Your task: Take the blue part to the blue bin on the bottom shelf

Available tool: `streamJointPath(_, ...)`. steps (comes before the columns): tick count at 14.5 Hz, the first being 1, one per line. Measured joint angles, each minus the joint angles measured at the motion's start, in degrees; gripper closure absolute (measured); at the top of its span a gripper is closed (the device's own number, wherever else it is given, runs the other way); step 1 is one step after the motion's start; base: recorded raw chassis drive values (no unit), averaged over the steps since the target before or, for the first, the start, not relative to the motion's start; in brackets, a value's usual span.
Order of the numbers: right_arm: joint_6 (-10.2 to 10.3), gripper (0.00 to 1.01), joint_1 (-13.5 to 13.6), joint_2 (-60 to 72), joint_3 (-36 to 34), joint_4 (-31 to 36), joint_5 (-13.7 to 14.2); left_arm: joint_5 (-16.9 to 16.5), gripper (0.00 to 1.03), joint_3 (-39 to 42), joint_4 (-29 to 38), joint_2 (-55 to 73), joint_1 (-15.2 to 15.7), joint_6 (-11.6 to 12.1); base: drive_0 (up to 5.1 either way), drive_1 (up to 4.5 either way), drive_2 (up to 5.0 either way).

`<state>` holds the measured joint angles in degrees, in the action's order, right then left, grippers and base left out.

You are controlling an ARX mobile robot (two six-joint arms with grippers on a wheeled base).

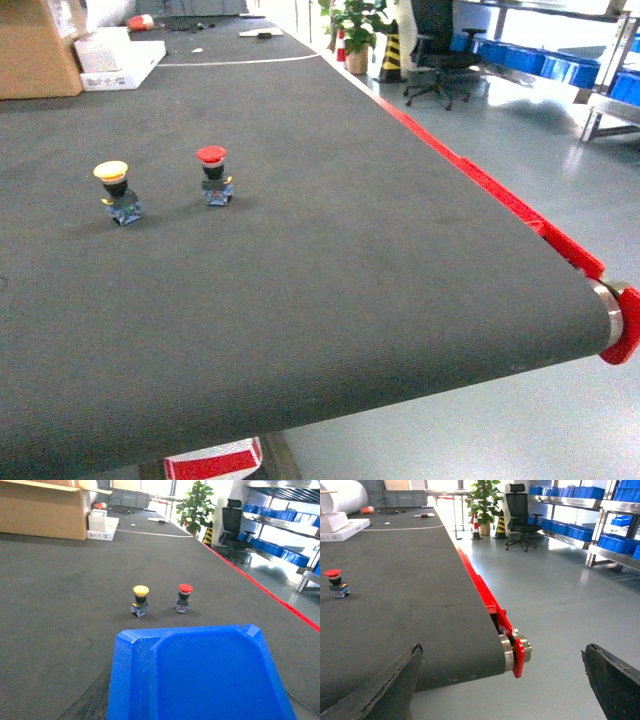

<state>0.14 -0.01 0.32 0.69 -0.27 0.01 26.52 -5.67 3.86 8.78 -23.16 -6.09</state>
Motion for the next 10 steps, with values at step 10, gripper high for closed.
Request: streamJointPath(10,0.0,0.03,0.0,0.0,0.0,-0.02,0.0,0.0,0.59,0.0,0.0,0.0,0.0,-0.02,-1.7,-1.65,-1.7)
